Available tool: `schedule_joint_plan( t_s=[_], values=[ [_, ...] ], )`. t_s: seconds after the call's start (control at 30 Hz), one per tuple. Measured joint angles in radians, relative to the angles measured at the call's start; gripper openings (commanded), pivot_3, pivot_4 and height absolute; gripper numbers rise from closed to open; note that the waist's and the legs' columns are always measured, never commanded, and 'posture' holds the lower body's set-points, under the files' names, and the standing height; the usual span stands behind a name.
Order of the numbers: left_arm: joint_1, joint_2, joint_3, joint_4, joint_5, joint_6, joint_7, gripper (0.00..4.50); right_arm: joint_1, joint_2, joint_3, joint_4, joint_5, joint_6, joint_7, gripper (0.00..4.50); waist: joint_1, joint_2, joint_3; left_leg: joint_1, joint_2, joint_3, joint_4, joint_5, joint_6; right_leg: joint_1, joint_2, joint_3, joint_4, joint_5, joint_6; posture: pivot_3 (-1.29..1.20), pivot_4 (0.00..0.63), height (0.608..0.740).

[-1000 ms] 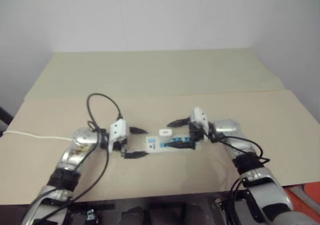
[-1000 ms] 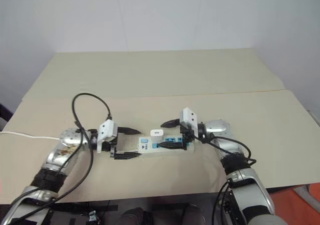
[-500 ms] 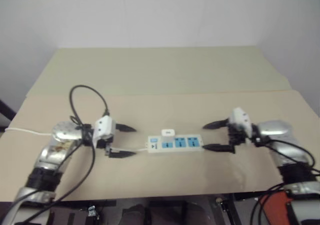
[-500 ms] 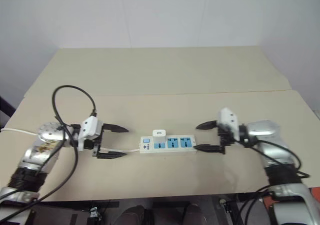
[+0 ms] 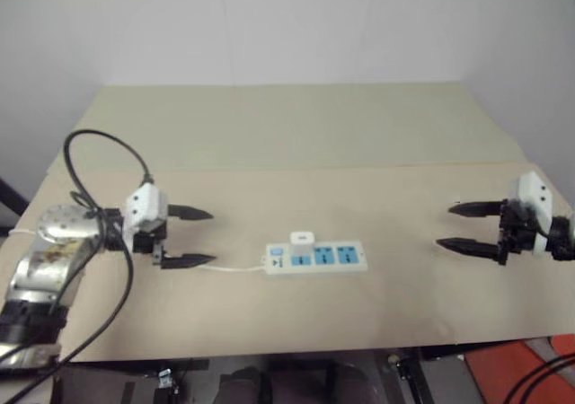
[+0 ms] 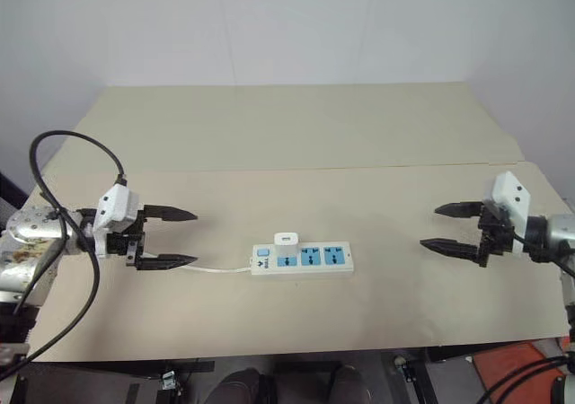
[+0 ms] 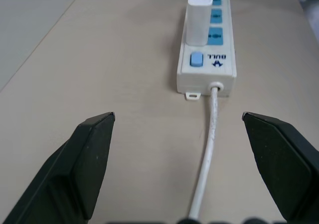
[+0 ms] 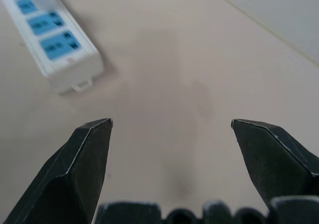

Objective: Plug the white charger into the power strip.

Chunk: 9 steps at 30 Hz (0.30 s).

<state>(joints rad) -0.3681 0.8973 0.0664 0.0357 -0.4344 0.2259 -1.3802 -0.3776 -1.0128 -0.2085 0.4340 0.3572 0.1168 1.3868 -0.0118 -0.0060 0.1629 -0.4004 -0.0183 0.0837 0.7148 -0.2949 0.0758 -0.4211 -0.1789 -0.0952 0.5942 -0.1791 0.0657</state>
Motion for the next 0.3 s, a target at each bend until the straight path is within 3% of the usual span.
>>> schedule_joint_plan(
  t_s=[0.3],
  values=[
    [0.032, 0.039, 0.034, -0.080, -0.039, 0.088, 0.015, 4.46, 0.132, -0.024, -0.084, -0.105, 0.008, 0.045, -0.093, 4.50, 0.001, 0.001, 0.001, 0.001, 0.000, 0.000, 0.000, 0.000, -0.001, 0.000, 0.000, 0.001, 0.000, 0.000, 0.000, 0.00, 0.150, 0.740]
  ],
)
